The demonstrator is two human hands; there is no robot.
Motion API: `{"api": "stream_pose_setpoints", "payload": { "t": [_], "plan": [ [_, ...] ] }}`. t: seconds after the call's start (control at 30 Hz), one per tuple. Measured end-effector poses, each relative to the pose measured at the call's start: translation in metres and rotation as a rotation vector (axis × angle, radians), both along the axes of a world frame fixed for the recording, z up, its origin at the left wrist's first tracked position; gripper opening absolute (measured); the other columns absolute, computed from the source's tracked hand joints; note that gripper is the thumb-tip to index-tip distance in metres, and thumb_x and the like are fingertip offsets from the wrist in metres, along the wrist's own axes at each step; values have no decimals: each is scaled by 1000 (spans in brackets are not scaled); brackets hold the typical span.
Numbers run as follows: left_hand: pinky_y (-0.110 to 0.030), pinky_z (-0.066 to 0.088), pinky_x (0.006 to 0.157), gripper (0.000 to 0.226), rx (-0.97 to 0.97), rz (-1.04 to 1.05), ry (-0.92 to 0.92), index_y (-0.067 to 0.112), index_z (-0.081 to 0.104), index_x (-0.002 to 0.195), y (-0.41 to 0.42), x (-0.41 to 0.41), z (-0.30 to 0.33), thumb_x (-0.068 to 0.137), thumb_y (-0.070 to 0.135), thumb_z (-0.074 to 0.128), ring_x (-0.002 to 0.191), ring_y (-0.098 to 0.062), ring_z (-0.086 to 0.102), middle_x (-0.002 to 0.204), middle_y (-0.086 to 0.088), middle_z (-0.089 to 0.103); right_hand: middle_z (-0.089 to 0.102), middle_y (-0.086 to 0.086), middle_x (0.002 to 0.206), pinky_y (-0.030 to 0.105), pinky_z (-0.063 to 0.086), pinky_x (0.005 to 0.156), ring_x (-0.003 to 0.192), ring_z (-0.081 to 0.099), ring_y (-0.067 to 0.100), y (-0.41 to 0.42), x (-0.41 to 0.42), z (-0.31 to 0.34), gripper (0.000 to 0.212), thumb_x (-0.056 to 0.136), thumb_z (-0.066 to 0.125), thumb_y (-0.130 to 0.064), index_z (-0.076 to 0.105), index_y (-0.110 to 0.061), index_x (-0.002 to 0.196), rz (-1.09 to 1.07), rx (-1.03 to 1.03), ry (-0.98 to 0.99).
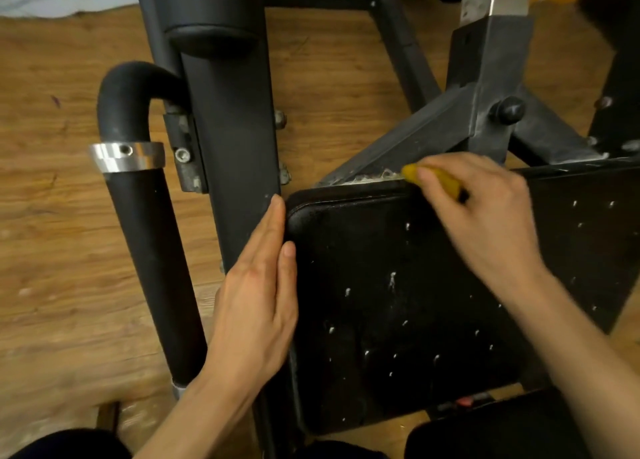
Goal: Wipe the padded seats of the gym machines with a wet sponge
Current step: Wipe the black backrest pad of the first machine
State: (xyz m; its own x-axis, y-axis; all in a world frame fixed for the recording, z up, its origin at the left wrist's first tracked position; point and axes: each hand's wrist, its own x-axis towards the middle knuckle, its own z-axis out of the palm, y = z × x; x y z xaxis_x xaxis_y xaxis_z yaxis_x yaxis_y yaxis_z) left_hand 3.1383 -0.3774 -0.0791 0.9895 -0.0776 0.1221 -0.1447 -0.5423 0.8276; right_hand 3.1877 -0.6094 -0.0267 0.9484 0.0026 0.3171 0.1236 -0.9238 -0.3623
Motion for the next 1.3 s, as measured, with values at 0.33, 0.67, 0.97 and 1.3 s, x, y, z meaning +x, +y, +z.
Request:
{"api": "stream_pose_setpoints", "payload": {
  "t": [0.33, 0.67, 0.97, 1.3],
  "plan": [
    [-11, 26, 113, 45, -12, 71, 2, 18, 36, 150, 0, -2, -1, 106, 28, 34, 137, 5, 36, 150, 8, 43, 65, 1, 123, 31, 48, 97, 115, 57, 13, 53, -6, -18, 29, 97, 57, -24, 66, -13, 122, 309, 72, -94],
    [-21, 30, 116, 44, -71, 98, 41, 16, 39, 149, 1, -11, -2, 106, 22, 35, 138, 4, 36, 150, 7, 44, 69, 3, 118, 35, 51, 93, 113, 61, 19, 108, -5, -36, 27, 96, 62, -26, 71, -9, 114, 329, 167, -271],
    [-36, 24, 121, 50, 14, 61, -66, 13, 30, 153, 5, -46, -21, 104, 18, 36, 147, -4, 21, 159, 3, 29, 60, 11, 129, 55, 39, 107, 128, 50, 31, 106, -60, -97, 25, 91, 67, -7, 67, -5, 116, 373, 111, -474],
    [-26, 14, 122, 53, 37, 57, -120, 6, 19, 155, 4, -50, -27, 104, 17, 31, 151, -8, 11, 164, -1, 15, 51, 10, 138, 56, 28, 114, 137, 40, 34, 104, -90, -118, 42, 88, 70, -2, 58, -6, 127, 374, 78, -352]
  ]
}}
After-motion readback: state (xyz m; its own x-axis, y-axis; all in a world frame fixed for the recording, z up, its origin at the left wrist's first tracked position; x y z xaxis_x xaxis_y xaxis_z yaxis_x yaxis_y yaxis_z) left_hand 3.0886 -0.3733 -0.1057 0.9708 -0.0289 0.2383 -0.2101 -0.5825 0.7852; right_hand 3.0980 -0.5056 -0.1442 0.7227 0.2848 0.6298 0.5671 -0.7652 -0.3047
